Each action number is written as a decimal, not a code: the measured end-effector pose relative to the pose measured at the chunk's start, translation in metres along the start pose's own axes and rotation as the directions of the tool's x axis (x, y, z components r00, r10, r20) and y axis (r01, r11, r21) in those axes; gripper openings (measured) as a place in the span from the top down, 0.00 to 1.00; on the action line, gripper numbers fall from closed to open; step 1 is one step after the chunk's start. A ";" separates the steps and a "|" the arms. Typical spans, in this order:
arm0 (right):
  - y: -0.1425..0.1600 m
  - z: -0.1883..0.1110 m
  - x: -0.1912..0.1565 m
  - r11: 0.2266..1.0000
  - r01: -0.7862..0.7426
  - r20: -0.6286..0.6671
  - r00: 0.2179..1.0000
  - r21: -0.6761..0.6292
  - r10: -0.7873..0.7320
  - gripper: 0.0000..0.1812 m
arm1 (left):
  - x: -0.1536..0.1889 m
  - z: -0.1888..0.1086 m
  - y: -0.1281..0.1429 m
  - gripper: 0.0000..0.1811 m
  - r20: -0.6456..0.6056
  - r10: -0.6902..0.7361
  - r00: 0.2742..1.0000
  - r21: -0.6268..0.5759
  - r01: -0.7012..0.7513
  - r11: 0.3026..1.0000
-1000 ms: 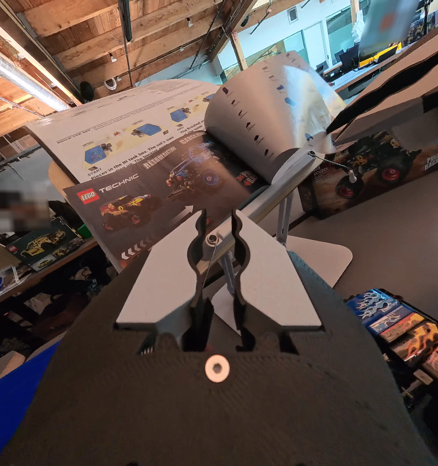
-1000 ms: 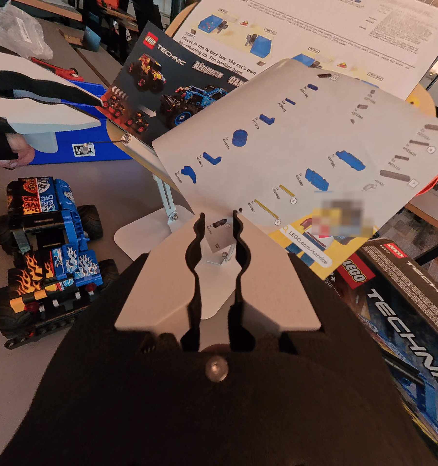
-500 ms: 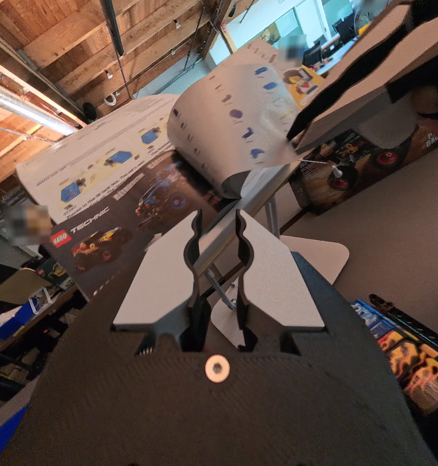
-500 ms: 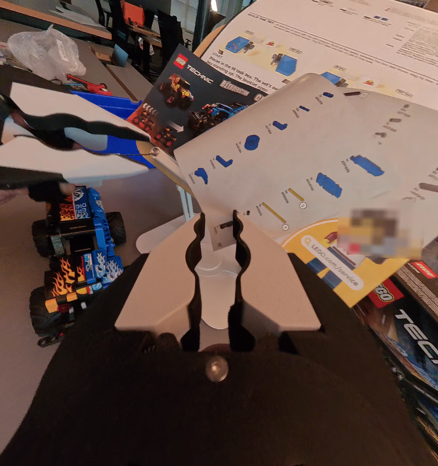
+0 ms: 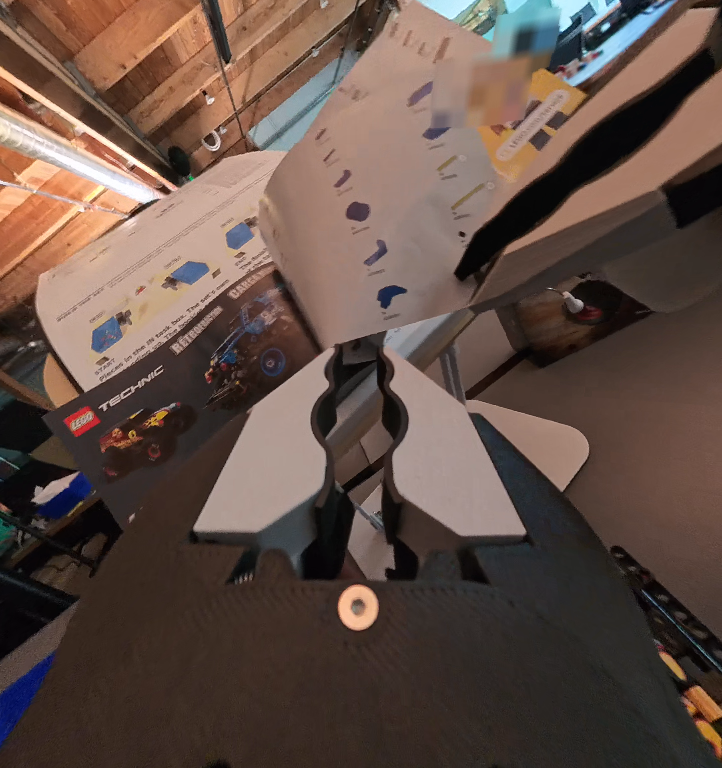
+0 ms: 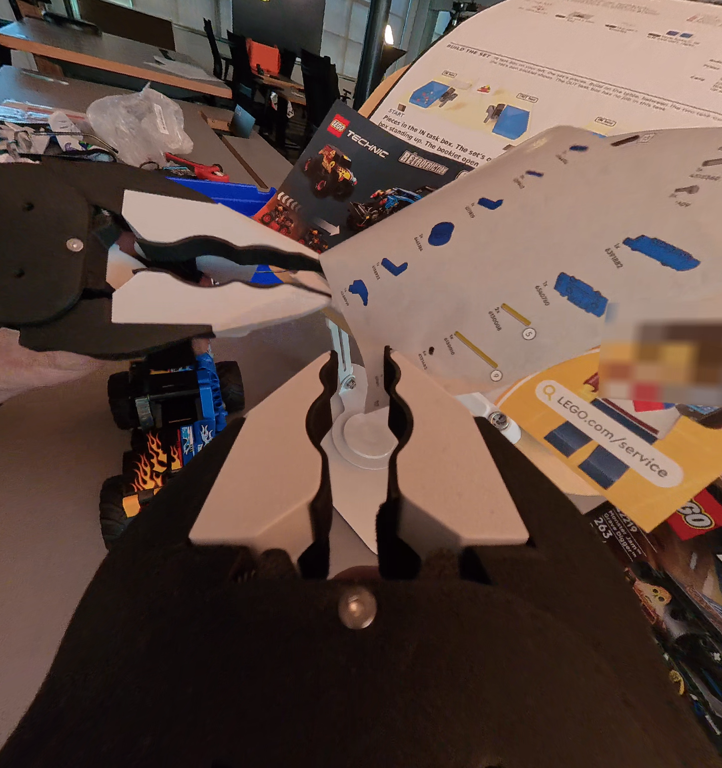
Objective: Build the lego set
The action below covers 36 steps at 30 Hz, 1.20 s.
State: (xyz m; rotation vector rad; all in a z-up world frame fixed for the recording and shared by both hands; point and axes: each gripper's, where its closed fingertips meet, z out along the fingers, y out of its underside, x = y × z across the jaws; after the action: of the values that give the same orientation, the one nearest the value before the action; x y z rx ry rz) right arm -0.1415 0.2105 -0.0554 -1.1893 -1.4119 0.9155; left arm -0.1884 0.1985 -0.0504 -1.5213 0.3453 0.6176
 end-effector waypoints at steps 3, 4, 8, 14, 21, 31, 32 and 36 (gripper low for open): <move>-0.001 -0.001 0.003 1.000 -0.008 -0.007 1.000 0.006 0.008 0.89 | -0.010 -0.002 0.003 0.95 0.023 -0.046 0.999 -0.009 0.046 0.999; -0.001 -0.002 0.004 1.000 -0.010 -0.011 1.000 0.011 0.010 0.89 | -0.012 -0.002 0.004 0.95 0.022 -0.063 0.998 -0.005 0.063 0.998; -0.003 -0.005 0.010 1.000 -0.023 -0.019 1.000 0.021 0.023 0.89 | -0.020 -0.002 0.010 0.98 0.043 -0.100 0.994 -0.023 0.101 0.995; 0.000 -0.009 0.025 0.999 -0.034 -0.074 0.997 0.022 0.036 0.89 | -0.026 -0.006 0.012 0.97 0.048 -0.147 0.988 -0.010 0.147 0.989; 0.011 -0.012 0.044 0.997 -0.073 -0.126 0.989 0.001 0.073 0.89 | -0.041 -0.010 0.017 0.92 0.074 -0.206 0.976 0.000 0.207 0.978; -0.008 -0.014 0.032 0.994 -0.086 -0.094 0.991 0.069 0.092 0.87 | -0.037 -0.012 0.016 0.88 0.021 -0.203 0.979 0.001 0.203 0.979; -0.016 -0.013 0.022 0.992 -0.081 -0.062 0.994 0.095 0.087 0.86 | -0.033 -0.012 0.014 0.87 0.001 -0.200 0.980 0.006 0.200 0.980; -0.029 -0.004 -0.025 0.992 0.054 0.036 0.998 0.117 -0.058 0.88 | -0.023 -0.015 0.004 0.79 -0.053 -0.153 0.987 0.037 0.155 0.987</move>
State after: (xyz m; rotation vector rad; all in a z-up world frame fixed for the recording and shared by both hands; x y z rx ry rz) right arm -0.1435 0.1798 -0.0322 -1.0454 -1.3973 0.9725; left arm -0.2067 0.1796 -0.0408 -1.5103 0.2734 0.4485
